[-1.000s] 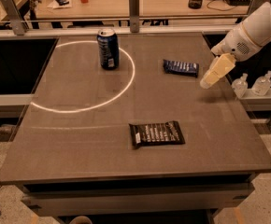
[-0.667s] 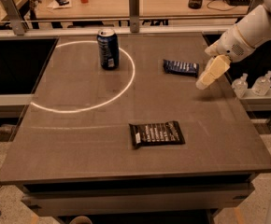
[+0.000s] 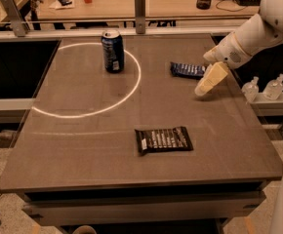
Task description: Move rxbar blueberry near pepsi can
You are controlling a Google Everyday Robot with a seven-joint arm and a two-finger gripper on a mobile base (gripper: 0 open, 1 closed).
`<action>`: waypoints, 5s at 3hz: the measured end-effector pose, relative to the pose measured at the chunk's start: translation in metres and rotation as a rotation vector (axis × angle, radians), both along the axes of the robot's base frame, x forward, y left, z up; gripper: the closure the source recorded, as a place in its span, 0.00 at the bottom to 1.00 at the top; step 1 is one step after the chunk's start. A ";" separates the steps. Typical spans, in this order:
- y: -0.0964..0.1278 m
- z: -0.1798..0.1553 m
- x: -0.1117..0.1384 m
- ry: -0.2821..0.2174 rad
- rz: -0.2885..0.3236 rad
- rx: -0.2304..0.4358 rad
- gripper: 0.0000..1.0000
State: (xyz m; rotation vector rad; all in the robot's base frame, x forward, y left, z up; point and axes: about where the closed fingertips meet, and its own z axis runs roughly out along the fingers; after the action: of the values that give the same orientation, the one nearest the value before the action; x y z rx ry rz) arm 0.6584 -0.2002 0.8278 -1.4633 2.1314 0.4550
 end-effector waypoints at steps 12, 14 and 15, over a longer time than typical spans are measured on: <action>0.101 0.017 0.011 -0.116 -0.068 0.316 1.00; 0.146 0.034 0.026 -0.132 -0.039 0.398 1.00; 0.161 0.030 0.031 -0.126 -0.024 0.413 1.00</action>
Offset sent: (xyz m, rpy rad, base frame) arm 0.0348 0.0137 0.0030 0.0004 -0.0577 0.0196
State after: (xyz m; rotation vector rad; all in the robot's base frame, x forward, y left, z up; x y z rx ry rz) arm 0.6897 -0.0390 0.8575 -1.1964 1.8194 0.7240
